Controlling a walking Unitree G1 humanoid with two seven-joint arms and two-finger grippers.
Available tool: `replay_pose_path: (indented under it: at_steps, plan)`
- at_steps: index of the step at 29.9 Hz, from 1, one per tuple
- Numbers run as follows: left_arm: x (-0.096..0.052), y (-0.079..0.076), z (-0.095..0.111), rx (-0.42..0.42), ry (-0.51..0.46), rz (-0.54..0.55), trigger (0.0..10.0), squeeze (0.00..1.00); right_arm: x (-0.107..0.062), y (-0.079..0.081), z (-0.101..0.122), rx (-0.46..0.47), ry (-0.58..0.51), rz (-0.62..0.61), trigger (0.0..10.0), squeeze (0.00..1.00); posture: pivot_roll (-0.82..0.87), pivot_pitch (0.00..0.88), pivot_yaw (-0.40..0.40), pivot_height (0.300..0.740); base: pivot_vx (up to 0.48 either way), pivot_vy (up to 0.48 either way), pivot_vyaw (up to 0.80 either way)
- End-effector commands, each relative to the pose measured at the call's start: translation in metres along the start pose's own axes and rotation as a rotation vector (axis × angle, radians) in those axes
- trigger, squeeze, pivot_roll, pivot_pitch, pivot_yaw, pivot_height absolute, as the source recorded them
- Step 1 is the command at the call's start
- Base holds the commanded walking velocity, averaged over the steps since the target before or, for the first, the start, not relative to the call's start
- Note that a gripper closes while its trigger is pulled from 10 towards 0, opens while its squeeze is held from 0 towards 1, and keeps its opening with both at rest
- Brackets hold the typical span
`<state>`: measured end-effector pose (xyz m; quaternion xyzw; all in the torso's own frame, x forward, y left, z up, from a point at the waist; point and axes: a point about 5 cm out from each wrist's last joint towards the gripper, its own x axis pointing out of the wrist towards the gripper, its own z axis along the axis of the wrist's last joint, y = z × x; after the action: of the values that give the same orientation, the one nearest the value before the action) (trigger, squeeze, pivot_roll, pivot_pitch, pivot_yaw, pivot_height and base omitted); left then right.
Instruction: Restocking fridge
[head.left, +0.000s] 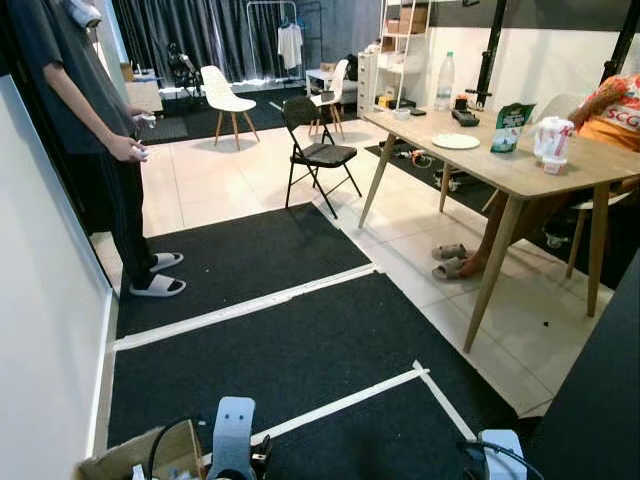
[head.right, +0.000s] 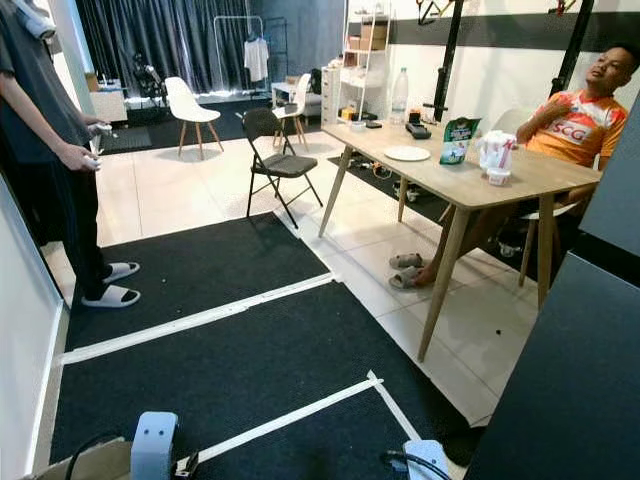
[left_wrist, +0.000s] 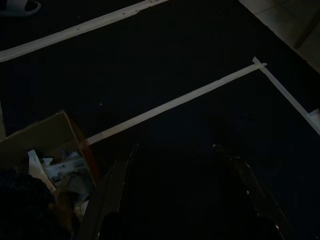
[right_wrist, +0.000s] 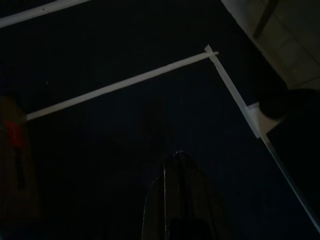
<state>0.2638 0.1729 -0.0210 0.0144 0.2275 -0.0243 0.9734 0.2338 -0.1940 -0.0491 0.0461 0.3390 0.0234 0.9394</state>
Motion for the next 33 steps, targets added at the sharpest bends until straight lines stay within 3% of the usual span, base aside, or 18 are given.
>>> replay_pose_path:
  at_steps: [1,33]
  plan:
    - [-0.0017,0.0074,-0.0027,0.013,0.018,0.013,10.0,0.00,-0.0012,-0.0005,-0.0049,0.006,0.021,-0.004,10.0,0.00,-0.03,0.043,0.036,0.740,0.289,0.000,0.00]
    - [-0.0046,0.0078,-0.0069,0.002,0.022,0.001,10.0,0.00,-0.0001,0.0041,-0.0044,-0.008,0.021,0.017,10.0,0.00,-0.03,0.067,0.030,0.740,0.355,0.000,0.00]
